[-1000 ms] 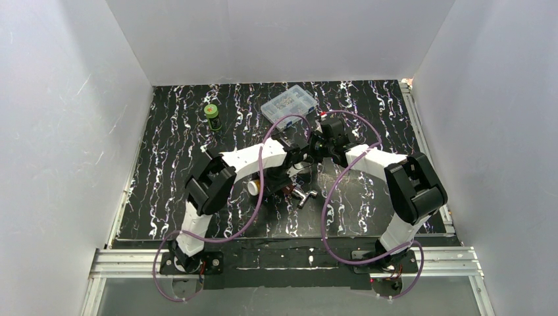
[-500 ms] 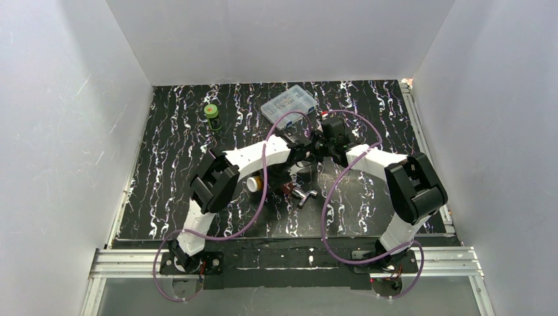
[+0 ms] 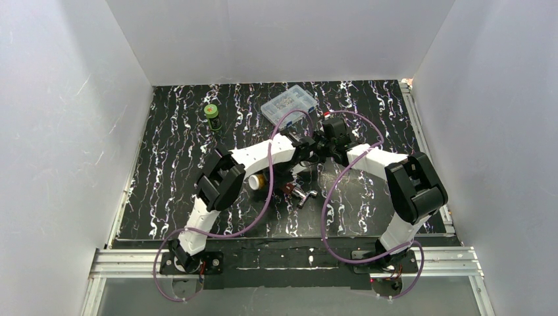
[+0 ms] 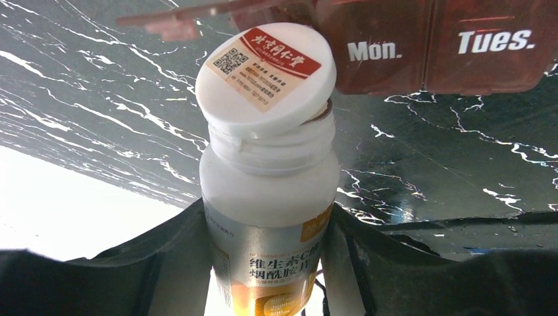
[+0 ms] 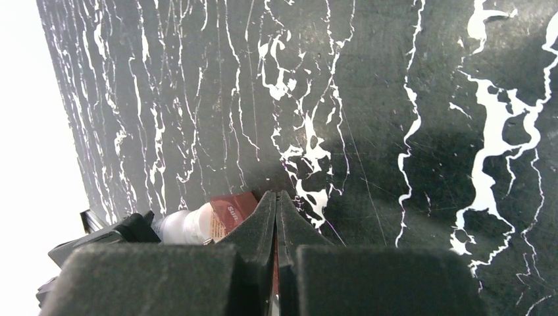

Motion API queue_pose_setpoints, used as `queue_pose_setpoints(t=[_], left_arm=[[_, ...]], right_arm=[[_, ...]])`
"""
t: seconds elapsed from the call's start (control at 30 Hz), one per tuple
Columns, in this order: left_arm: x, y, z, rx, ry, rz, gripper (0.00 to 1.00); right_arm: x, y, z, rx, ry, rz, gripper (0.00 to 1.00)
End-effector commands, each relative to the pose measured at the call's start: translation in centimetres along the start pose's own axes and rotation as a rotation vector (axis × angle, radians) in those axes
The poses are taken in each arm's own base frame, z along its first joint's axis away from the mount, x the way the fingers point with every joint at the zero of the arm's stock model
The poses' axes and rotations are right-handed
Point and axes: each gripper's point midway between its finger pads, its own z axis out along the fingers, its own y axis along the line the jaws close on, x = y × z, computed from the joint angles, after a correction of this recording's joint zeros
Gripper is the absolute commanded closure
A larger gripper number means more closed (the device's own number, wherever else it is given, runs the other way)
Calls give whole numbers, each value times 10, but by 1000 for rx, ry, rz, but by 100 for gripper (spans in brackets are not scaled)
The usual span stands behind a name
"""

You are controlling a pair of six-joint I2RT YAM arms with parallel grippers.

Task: Sort the pills into containers

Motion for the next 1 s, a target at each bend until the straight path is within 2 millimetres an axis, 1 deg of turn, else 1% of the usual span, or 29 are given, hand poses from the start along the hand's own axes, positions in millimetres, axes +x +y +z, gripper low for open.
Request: queue_pose_setpoints(t=[0.0,0.13,0.37,0.53,0.67,0.83,0.97], left_arm=[[-24,-8,-1,-22,-52,83,100],[-21,-7,0,-28,-31,101,100],[-21,-1,1,-80,-7,126,100],[-27,-7,3,-71,1,144,100],[-33,-9,-4,-67,-30,136,100],[-29,-7,-10,-92,-32,145,100],[-30,-5,-20,-116,-56,148,100]], right_arm=[[7,54,-11,-175,36,-77,97],[6,54,-11,-174,35,-79,97],[7,54,-11,-177,35,-77,97],[6,55,-12,-178,32,-78,97],[5,54,-12,-175,29,-79,97],[5,55,-13,-175,26,-81,97],[5,55,-13,-176,26,-81,97]])
